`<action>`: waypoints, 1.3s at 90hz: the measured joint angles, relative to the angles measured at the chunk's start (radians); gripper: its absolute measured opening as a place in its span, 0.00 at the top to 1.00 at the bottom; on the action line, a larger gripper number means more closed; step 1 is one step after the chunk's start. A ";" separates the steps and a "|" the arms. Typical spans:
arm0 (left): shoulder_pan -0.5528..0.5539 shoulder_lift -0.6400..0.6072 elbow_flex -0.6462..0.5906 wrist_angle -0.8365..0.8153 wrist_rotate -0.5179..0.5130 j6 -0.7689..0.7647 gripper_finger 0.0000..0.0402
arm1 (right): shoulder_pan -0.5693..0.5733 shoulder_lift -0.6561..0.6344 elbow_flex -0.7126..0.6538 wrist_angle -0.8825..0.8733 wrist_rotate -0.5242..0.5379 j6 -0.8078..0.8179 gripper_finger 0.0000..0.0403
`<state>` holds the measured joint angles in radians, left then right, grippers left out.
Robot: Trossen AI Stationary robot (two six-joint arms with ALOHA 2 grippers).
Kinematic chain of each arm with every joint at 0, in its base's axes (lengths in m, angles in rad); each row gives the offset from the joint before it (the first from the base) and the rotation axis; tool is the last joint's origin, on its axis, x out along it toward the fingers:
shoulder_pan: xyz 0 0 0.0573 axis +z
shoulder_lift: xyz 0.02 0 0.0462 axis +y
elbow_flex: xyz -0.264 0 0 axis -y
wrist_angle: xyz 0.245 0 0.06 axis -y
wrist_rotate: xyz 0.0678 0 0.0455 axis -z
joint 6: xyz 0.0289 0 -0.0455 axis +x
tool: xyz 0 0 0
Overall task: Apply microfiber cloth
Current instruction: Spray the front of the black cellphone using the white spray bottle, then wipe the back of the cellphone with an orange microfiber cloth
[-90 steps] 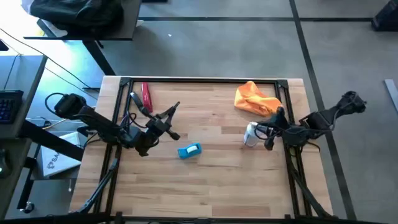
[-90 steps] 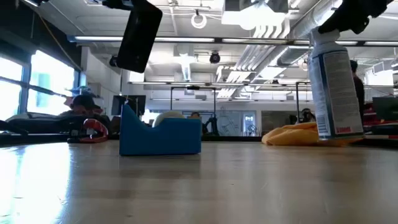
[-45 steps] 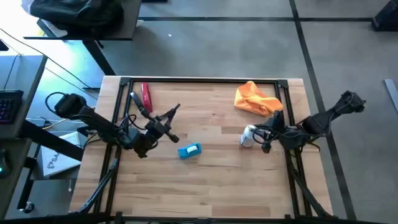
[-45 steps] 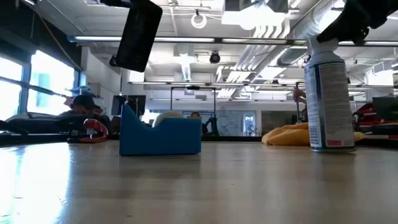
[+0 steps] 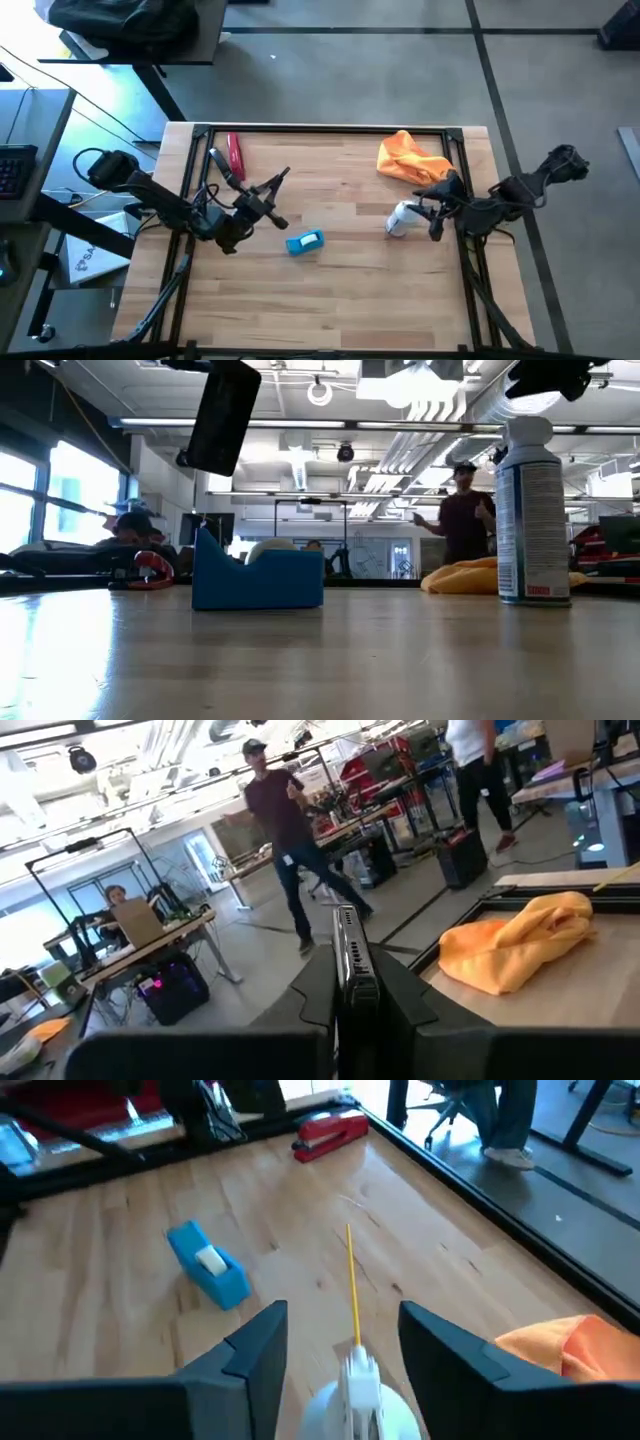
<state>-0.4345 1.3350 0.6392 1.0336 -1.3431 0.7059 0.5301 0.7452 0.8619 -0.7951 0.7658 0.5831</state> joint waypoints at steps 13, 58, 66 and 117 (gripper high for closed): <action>0.004 0.000 0.000 -0.026 0.152 -0.085 0.97 | -0.015 0.000 0.047 0.000 0.024 -0.015 0.55; 0.149 0.000 -0.024 -0.096 0.684 -0.441 0.97 | -0.522 0.042 0.084 -0.178 -0.117 -0.024 0.55; 0.173 0.000 -0.024 -0.121 0.699 -0.477 0.97 | -0.663 0.078 0.084 -0.178 -0.197 -0.063 0.54; 0.305 0.000 -0.056 -0.172 0.850 -0.837 0.97 | -1.255 0.596 0.083 -0.057 -0.667 -0.380 0.54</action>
<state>-0.1291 1.3350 0.5835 0.8621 -0.4928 -0.1310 -0.7249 1.3416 0.9447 -0.8525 0.0984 0.2028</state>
